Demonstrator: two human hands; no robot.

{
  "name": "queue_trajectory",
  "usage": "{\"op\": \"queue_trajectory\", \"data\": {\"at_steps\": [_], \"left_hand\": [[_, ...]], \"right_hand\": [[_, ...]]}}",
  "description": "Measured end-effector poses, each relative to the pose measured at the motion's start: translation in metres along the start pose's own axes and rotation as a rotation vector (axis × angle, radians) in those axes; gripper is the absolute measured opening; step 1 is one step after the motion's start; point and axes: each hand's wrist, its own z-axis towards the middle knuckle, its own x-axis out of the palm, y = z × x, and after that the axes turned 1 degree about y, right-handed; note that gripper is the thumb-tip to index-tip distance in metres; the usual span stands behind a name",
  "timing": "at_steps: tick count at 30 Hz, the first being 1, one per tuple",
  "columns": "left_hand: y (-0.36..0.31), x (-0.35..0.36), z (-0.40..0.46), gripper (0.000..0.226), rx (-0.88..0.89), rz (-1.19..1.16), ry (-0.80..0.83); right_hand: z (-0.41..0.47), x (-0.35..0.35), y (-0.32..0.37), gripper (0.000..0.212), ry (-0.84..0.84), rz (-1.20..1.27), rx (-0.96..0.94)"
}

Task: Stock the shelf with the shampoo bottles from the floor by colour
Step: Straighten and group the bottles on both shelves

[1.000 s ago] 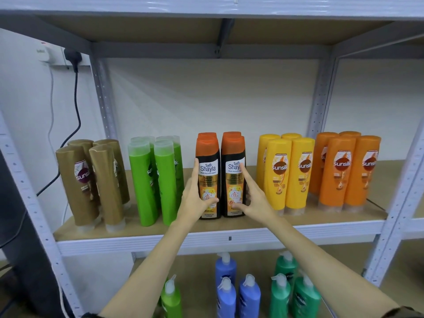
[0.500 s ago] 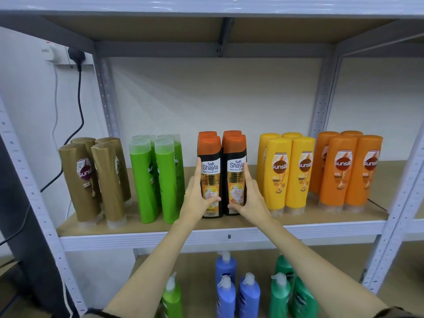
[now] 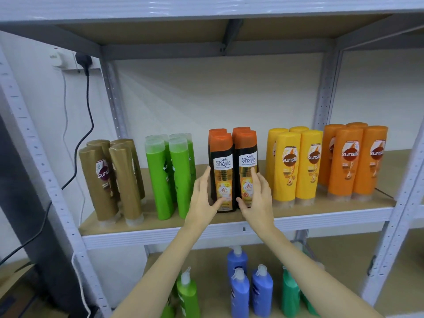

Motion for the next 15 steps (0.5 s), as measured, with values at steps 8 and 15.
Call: {"op": "queue_trajectory", "data": {"at_steps": [8, 15], "left_hand": [[0.038, -0.071, -0.028, 0.042, 0.128, 0.171, -0.394], [0.044, -0.085, -0.012, 0.077, -0.124, 0.071, -0.306]], "right_hand": [[-0.013, 0.032, 0.064, 0.047, -0.140, 0.188, -0.210], [0.002, 0.055, 0.106, 0.073, 0.110, 0.160, -0.245]]}}
